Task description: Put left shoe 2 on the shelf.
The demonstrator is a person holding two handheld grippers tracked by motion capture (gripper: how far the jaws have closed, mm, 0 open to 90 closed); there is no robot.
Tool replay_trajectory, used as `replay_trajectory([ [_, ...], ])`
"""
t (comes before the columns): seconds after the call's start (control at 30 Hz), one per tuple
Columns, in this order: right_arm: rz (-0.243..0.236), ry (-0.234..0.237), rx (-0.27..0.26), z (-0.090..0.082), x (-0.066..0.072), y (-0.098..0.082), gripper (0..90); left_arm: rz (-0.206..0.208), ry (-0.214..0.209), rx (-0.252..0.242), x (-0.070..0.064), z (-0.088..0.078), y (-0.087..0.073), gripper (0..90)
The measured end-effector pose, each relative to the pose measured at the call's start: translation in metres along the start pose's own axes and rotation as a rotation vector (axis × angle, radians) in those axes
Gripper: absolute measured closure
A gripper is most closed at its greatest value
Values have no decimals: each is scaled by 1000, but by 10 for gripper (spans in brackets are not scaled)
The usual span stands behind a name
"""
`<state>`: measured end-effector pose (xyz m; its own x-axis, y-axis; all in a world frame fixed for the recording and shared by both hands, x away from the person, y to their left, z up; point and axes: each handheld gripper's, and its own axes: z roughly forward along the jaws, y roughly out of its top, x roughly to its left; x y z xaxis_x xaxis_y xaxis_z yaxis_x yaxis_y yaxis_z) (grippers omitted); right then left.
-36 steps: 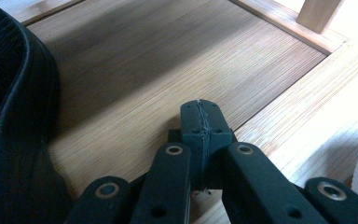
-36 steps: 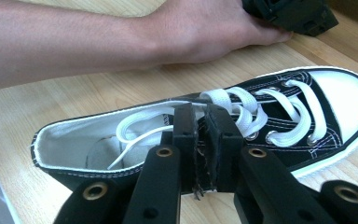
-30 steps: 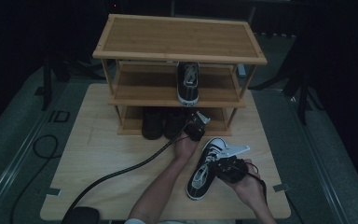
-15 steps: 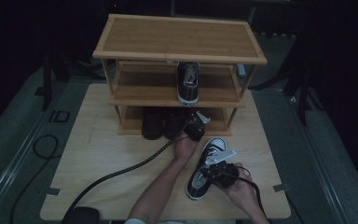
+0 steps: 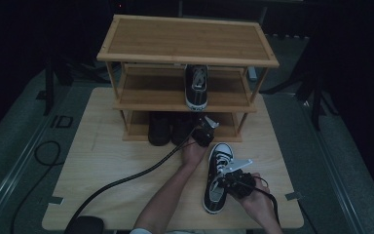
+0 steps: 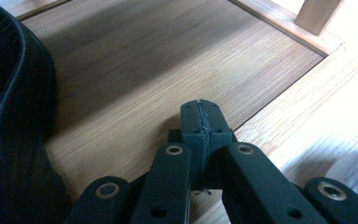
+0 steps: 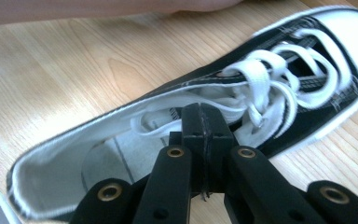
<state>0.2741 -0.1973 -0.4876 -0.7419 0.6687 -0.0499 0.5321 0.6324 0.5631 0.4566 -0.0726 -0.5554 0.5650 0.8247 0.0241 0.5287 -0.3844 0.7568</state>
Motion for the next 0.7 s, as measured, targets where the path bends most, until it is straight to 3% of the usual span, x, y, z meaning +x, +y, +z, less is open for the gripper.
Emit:
replay_trajectory([
  [0.7,59,-50,4,-16,-16,-19,900,-14,-8,16,2,-1,1,900],
])
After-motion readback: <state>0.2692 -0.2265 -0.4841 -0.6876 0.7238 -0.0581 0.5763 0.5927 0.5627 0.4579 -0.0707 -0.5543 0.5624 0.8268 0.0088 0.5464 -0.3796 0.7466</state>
